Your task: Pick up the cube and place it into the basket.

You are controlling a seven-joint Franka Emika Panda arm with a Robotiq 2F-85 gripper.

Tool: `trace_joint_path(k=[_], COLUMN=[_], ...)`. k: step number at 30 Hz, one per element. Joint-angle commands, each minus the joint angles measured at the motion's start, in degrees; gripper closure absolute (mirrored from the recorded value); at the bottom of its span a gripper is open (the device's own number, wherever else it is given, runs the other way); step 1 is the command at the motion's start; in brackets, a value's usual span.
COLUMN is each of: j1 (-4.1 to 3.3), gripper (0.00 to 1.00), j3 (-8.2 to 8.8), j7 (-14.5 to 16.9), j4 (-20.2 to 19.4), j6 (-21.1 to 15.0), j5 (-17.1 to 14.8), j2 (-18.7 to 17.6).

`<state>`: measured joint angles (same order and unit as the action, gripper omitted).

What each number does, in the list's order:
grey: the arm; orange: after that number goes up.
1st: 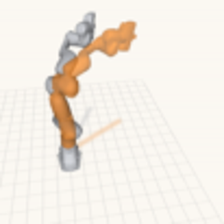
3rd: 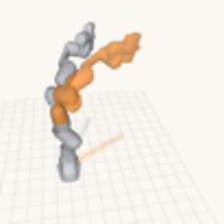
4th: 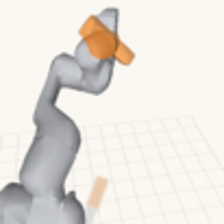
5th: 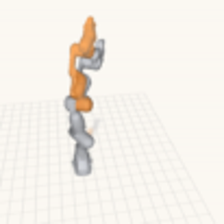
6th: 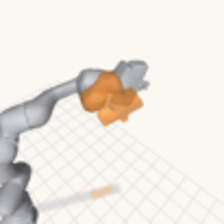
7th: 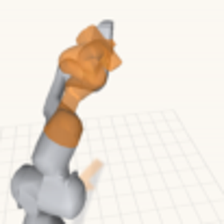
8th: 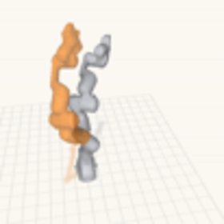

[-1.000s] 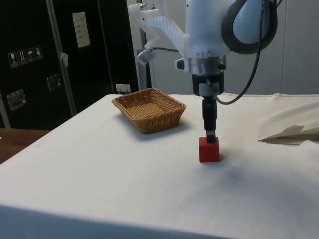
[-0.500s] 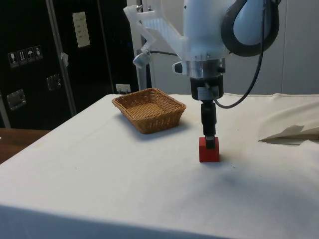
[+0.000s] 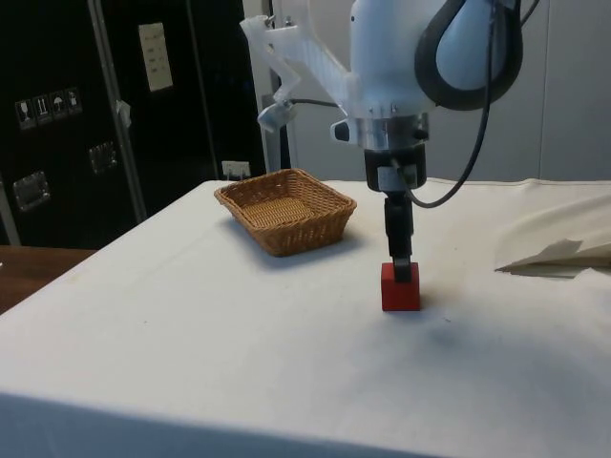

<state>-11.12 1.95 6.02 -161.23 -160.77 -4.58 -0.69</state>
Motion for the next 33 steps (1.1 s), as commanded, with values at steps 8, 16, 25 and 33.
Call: trace_joint_path(k=[8, 16, 25, 33], j1=[-0.06, -0.29, -0.11, -0.23], gripper=[0.0, 0.0, 0.0, 0.0], j3=[0.29, -0.23, 0.0, -0.52], j7=[1.4, 1.4, 0.6, 1.4], j4=[0.1, 0.1, 0.3, 1.0], j6=[-0.2, -0.3, -0.1, -1.0], j5=[-1.2, -1.8, -0.1, -1.6], j2=[-0.2, -0.5, -1.4, -3.4])
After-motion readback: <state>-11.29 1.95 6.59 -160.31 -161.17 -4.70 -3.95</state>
